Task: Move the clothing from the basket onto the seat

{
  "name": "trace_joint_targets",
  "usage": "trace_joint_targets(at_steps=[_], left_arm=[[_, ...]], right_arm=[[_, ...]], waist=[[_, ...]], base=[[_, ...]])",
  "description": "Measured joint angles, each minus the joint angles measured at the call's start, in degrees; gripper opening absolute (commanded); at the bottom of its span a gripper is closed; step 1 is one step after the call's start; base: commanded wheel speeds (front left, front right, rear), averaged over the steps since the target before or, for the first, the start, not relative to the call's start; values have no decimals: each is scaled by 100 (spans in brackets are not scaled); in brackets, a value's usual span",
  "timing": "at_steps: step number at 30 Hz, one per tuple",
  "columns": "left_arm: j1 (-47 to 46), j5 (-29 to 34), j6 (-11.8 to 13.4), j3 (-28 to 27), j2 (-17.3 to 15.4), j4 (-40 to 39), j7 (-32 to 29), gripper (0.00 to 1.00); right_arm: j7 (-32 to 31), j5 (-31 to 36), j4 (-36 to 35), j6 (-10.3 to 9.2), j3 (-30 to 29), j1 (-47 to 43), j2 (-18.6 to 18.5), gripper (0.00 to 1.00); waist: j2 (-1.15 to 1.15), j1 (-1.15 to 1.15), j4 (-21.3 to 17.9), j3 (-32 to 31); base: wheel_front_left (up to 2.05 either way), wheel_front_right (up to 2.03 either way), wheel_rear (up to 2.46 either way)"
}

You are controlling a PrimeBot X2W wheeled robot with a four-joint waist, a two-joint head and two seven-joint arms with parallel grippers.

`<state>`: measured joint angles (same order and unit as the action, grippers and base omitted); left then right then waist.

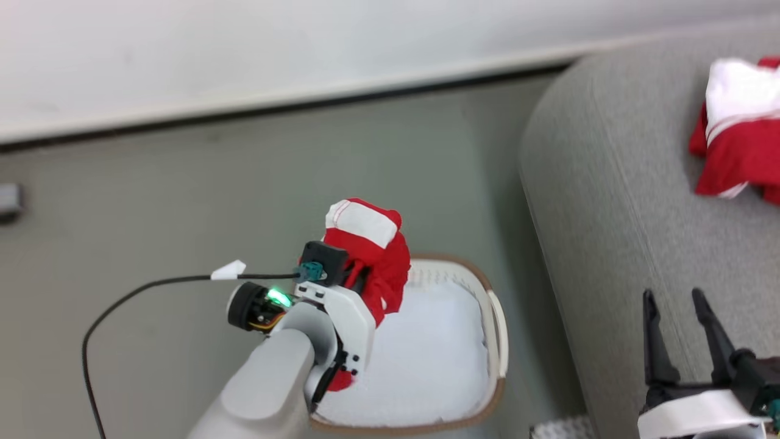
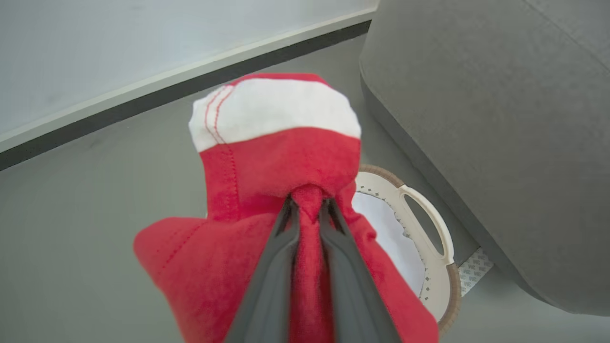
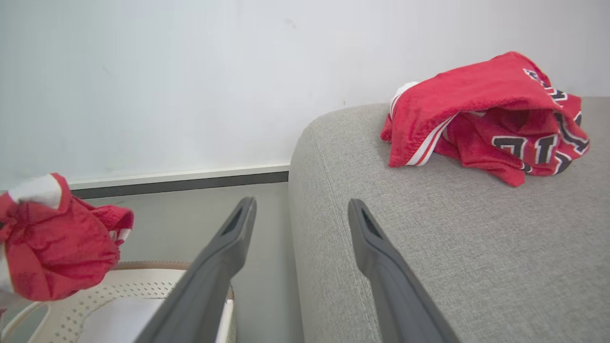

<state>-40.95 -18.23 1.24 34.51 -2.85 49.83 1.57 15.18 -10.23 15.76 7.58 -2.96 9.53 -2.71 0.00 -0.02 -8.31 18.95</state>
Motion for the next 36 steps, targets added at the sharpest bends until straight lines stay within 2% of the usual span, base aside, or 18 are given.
trace_joint_targets(at_steps=[9, 15, 26, 33, 36], left_arm=[[255, -524, 293, 187, 3, -1043, -14, 0], [247, -631, 453, 119, -26, -1768, -105, 0], [350, -691, 642, 34, -374, -2661, -388, 0], [496, -712, 706, 75, -489, -3199, -582, 0], [530, -756, 704, 105, -516, -3389, -659, 0]], right_arm=[[0, 91, 100, 0, 130, -583, -2, 100], [0, 169, 80, 0, 182, -826, -1, 100], [0, 294, 137, 0, 444, -1209, -3, 100], [0, 387, 27, -1, 869, -1209, -10, 100], [0, 326, -84, -1, 1304, -1116, -159, 100]], waist=[[0, -1, 486, -1351], [0, -1, 761, -1923], [0, 0, 828, -2402], [1, 1, 721, -2434], [1, 1, 692, -2419]], base=[[0, 0, 0], [0, 0, 0], [0, 0, 0], [0, 0, 0], [0, 0, 0]])
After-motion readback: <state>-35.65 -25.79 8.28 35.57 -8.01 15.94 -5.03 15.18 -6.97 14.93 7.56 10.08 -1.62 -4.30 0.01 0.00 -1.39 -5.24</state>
